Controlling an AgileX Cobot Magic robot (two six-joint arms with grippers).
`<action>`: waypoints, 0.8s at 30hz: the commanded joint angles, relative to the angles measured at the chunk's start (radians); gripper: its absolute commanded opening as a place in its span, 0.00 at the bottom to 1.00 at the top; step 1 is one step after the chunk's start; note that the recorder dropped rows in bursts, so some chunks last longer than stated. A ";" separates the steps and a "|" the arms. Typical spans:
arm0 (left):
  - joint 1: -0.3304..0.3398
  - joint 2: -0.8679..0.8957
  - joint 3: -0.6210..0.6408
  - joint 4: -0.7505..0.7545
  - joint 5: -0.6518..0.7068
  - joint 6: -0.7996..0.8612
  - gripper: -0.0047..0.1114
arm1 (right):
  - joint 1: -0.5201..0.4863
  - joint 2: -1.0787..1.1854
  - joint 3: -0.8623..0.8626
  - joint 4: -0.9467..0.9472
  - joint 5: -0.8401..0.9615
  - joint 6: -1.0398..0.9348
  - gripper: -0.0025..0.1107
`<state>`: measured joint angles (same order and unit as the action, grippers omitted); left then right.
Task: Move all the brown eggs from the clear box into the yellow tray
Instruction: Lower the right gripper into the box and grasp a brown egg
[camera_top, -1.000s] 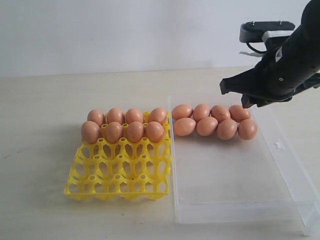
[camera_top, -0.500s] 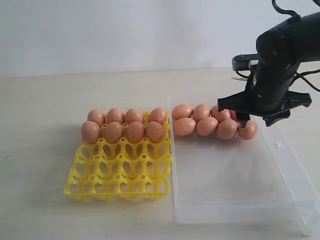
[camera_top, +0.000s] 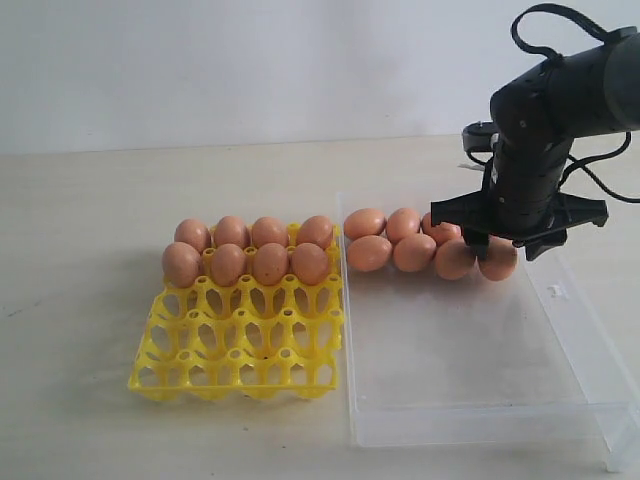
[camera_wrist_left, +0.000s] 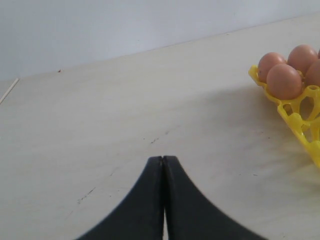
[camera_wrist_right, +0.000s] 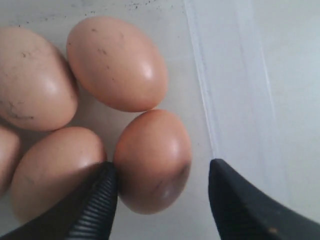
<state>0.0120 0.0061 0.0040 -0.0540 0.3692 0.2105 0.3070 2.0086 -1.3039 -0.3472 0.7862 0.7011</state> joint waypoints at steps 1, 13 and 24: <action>0.002 -0.006 -0.004 -0.008 -0.009 -0.005 0.04 | -0.004 0.032 -0.010 0.001 -0.023 0.000 0.50; 0.002 -0.006 -0.004 -0.008 -0.009 -0.005 0.04 | -0.006 0.055 -0.010 0.008 -0.071 -0.056 0.02; 0.002 -0.006 -0.004 -0.008 -0.009 -0.005 0.04 | 0.055 -0.256 0.112 0.089 -0.442 -0.284 0.02</action>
<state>0.0120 0.0061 0.0040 -0.0540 0.3692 0.2105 0.3219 1.8559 -1.2597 -0.3115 0.5395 0.5501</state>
